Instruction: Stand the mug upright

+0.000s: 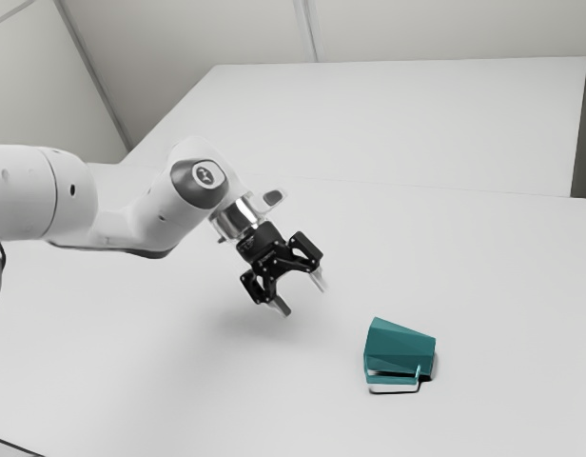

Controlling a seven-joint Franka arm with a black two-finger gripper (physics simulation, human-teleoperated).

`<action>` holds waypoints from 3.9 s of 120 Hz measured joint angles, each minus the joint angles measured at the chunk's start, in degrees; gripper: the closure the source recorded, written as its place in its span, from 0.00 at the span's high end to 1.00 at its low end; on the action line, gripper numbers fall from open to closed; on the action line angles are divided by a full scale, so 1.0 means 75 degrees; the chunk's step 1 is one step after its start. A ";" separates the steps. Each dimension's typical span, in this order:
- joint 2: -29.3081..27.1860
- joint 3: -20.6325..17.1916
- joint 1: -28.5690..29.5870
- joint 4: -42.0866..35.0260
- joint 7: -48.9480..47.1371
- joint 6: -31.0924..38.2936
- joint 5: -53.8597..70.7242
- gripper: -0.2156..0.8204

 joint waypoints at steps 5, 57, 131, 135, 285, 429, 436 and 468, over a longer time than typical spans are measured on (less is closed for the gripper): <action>0.0139 -0.0007 -0.0053 -0.0027 -0.0065 0.0047 -0.0187 0.79; 0.0959 -0.0516 -0.0347 0.0157 -0.0496 0.0903 -0.2092 0.79; 0.1535 -0.0923 -0.0689 0.0362 -0.0727 0.1502 -0.3436 0.63; 0.1541 -0.0924 -0.0710 0.0364 -0.0740 0.1535 -0.3435 0.54; -0.0799 -0.0006 -0.1064 0.0584 -0.1718 0.2057 0.4489 0.04; -0.0609 0.0528 -0.0601 -0.0714 -0.1517 0.2382 0.6066 0.08; -0.0616 0.0527 -0.0642 -0.0728 -0.1500 0.2393 0.6041 0.21; -0.1078 0.0527 -0.0647 -0.0734 -0.1432 0.2282 0.6012 0.62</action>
